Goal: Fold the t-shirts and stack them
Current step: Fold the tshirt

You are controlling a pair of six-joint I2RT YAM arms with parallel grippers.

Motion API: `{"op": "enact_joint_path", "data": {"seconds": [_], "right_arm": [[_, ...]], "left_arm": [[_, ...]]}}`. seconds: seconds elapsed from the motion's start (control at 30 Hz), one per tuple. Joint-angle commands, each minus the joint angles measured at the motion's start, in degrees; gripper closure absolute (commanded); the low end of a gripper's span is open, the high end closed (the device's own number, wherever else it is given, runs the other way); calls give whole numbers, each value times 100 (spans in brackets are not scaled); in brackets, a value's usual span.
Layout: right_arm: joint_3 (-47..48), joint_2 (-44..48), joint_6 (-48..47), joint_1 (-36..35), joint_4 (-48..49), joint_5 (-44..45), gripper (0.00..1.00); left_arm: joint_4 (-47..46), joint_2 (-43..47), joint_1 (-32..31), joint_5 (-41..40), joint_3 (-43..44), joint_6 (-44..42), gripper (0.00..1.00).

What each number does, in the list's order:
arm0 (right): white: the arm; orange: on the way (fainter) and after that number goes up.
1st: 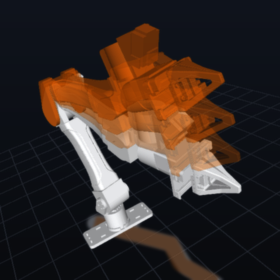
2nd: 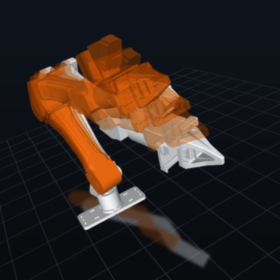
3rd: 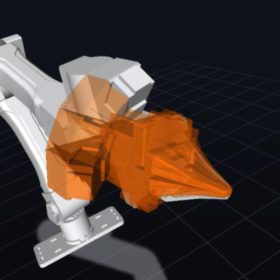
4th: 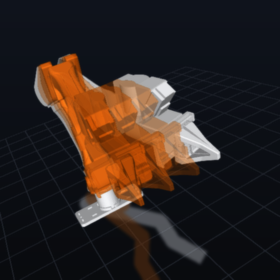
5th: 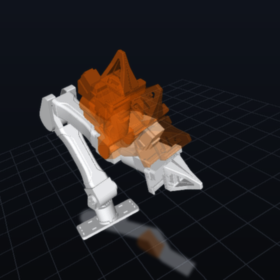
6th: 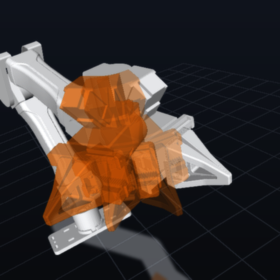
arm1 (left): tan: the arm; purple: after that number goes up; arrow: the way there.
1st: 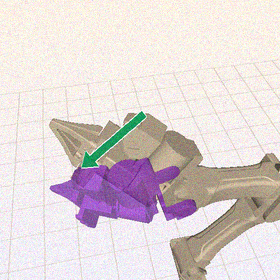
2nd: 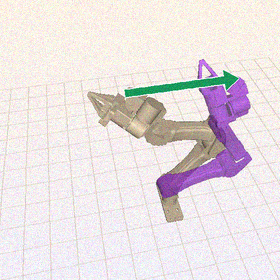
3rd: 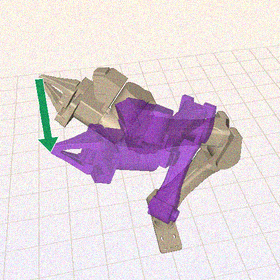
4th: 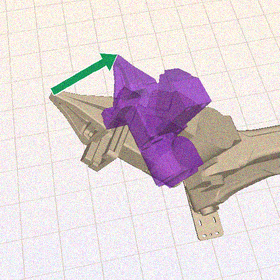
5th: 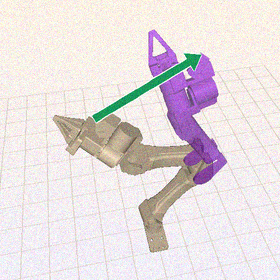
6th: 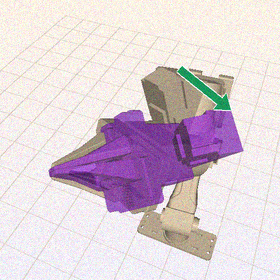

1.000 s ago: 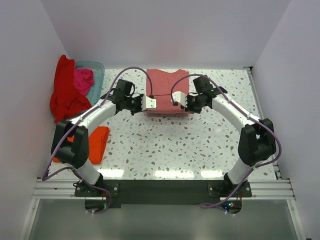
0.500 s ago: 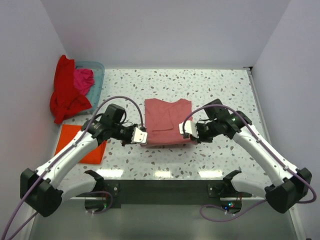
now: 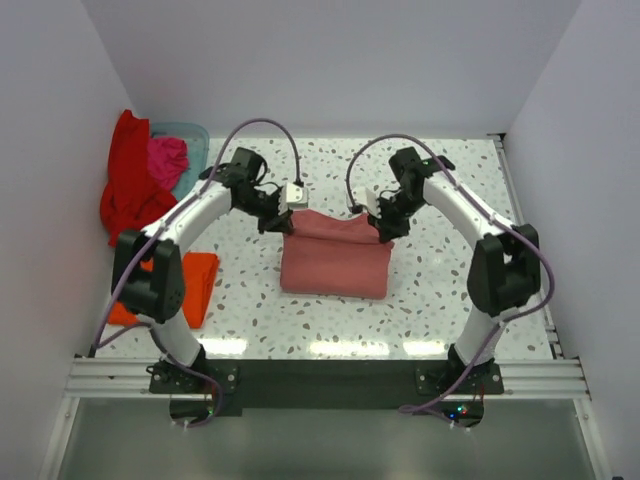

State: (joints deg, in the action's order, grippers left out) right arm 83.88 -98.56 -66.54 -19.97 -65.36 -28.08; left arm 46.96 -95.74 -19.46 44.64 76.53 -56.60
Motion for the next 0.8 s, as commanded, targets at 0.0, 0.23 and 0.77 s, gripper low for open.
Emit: {"op": "enact_joint_path", "data": {"seconds": [0.0,0.23,0.77], "right_arm": [[997,-671,-385,230,32,-31,100],[2703,-2702,-219,248,-12,83,100],[990,-1702,105,1,481,-101,100]], "left_arm": [[-116,-871,311,72,913,-132,100],[-398,-2588,347,-193,2102,61,100],[-399,-1589,329,44,521,158,100]]}}
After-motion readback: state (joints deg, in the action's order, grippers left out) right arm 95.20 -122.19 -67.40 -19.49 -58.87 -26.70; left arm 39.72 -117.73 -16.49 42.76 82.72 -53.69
